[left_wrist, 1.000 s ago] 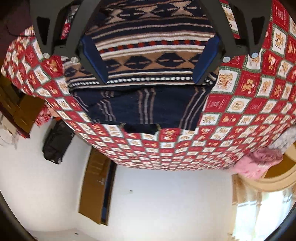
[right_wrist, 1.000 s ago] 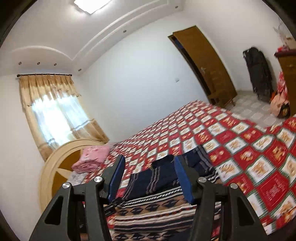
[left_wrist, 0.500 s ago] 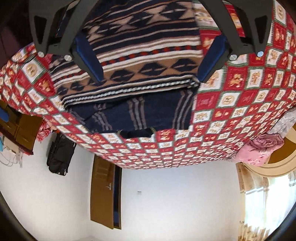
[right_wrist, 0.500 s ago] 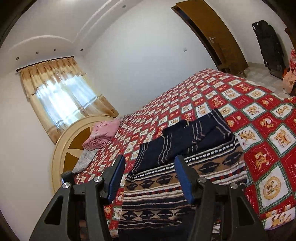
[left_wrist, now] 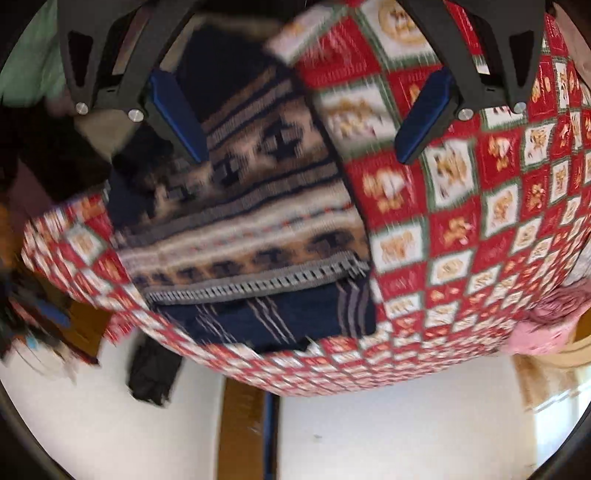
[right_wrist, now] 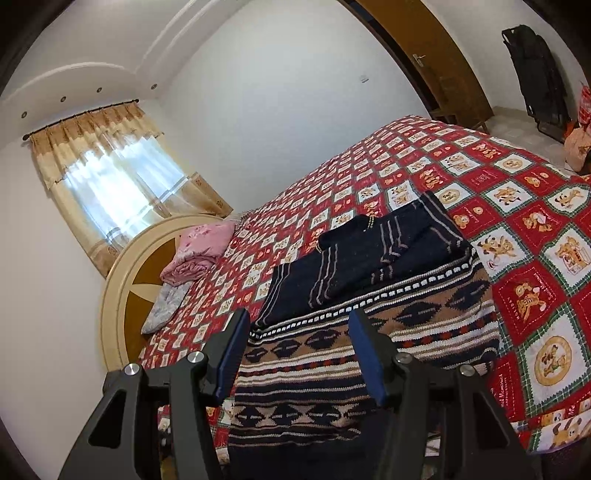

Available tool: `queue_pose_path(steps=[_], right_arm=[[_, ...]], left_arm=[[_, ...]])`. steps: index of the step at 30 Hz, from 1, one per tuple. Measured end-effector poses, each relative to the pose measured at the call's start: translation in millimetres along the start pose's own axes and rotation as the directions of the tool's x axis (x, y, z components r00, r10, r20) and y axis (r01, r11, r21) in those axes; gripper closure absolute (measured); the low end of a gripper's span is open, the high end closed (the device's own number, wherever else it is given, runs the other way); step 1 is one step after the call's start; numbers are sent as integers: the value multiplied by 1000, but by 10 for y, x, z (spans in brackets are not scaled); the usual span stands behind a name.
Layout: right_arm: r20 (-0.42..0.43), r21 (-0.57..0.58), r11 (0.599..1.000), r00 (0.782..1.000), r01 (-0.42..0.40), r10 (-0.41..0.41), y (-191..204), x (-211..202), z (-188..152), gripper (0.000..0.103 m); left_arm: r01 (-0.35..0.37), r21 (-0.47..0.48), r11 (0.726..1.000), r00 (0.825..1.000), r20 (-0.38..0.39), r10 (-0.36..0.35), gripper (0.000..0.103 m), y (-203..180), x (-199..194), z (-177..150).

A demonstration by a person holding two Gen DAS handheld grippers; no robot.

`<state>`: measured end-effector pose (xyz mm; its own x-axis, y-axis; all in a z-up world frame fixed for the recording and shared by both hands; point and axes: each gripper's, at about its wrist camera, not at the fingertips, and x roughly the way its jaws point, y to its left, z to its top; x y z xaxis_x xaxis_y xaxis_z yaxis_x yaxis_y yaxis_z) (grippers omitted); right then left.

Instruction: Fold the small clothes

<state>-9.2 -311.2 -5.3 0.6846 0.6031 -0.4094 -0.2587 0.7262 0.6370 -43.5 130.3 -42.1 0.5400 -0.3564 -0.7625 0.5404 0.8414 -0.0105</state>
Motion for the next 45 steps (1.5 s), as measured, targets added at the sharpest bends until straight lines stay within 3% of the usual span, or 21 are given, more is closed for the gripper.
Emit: queue_pose_path(steps=[5, 7, 11, 14, 16, 18, 21, 23, 25, 31, 36, 42, 45], right_arm=[[-20, -3, 1000, 1000, 6, -6, 14, 39, -29, 46], [-25, -6, 1000, 1000, 9, -9, 25, 49, -43, 46], [-24, -18, 1000, 1000, 8, -9, 38, 49, -48, 46], [-27, -17, 1000, 999, 20, -20, 22, 71, -63, 46], [-34, -10, 1000, 999, 21, -22, -4, 91, -70, 46], [-39, -3, 1000, 999, 30, -30, -40, 114, -80, 46], [-47, 13, 999, 998, 37, -37, -94, 141, -95, 46], [-52, 22, 999, 998, 48, -46, -130, 158, -101, 46], [-52, 23, 998, 997, 55, -53, -149, 179, -106, 46], [-67, 40, 996, 995, 74, -72, -256, 259, -141, 46], [-87, 52, 993, 991, 107, -102, -396, 356, -191, 46], [-90, 67, 985, 984, 159, -153, -600, 389, -184, 46], [-92, 87, 981, 982, 174, -166, -720, 388, -162, 46]], left_arm=[[47, 176, 983, 999, -6, -47, 0, -240, -37, -329], [114, 122, 986, 993, -39, -110, 0, -241, 59, -367], [121, -40, 992, 984, -130, -125, 3, -148, 409, -429], [193, -198, 961, 950, -207, -233, 16, -126, 697, -568], [193, -220, 956, 933, -262, -249, 19, -203, 837, -634], [161, -178, 971, 941, -270, -205, 25, -298, 882, -670], [135, -178, 975, 951, -254, -178, 48, -296, 858, -654], [157, -238, 959, 951, -224, -211, 80, -211, 815, -620], [181, -274, 944, 948, -205, -242, 88, -173, 755, -574], [225, -275, 935, 954, -135, -270, 92, -247, 503, -244], [248, -307, 919, 962, -34, -271, 93, -225, 479, 386], [168, -357, 919, 985, 26, -170, 93, -114, 842, 1209], [151, -378, 913, 984, -35, -177, 92, 27, 1232, 1483]])
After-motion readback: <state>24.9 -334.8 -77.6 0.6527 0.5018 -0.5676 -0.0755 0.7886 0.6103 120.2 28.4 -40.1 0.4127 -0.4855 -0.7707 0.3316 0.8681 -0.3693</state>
